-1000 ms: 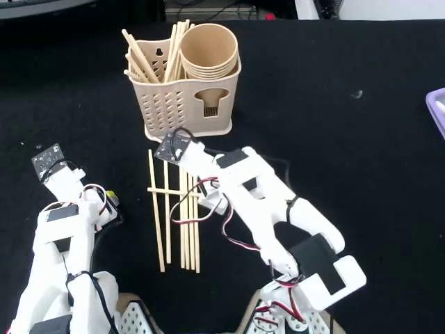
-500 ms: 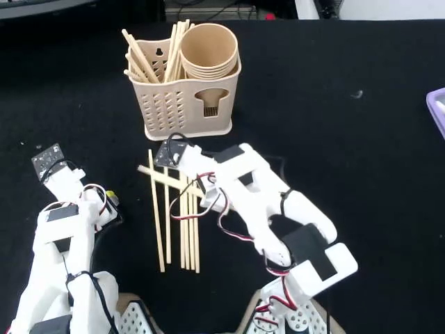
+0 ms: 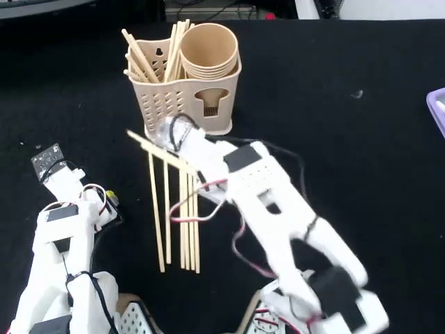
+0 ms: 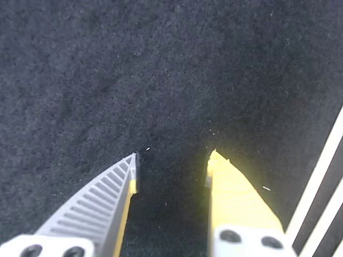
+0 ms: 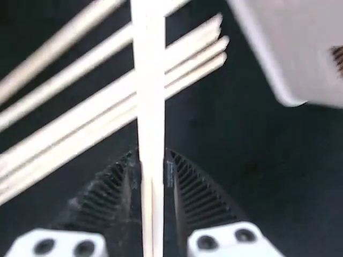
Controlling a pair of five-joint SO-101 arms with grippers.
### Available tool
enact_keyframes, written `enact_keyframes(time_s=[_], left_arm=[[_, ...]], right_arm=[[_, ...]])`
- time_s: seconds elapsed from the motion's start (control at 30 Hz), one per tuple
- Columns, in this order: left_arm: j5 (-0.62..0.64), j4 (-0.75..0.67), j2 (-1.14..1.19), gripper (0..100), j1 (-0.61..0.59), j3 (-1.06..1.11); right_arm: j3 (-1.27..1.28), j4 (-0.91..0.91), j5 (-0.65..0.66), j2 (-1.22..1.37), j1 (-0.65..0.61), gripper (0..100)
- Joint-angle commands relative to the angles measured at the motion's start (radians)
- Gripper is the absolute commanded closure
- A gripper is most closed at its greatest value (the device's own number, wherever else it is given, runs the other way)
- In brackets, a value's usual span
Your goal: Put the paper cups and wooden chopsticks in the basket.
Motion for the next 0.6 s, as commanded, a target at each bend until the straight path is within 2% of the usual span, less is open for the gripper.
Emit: enact_keyframes(time_s=[0.0,0.13,0.33,0.47,0.57], left_arm=[[-0.005,-0.015,-0.025,79,-0.002,-0.008],[-0.005,-0.015,-0.025,79,-0.002,-0.008],[-0.005,-0.015,-0.025,79,-0.002,-0.008],[-0.005,-0.015,-0.025,79,-0.002,-0.008],[-0.005,-0.015,-0.025,79,-0.002,-0.008]], right_arm=[[-0.124,0.063,-0.091,-0.216,-0.064,98.8],[-0.295,0.018,-0.219,-0.346,-0.117,98.8],[-0.320,-0.494,-0.425,-0.288,-0.087,98.7],[-0.328,-0.810,-0.442,-0.147,-0.086,98.7],[-0.383,-0.964,-0.442,-0.013,-0.083,98.7]])
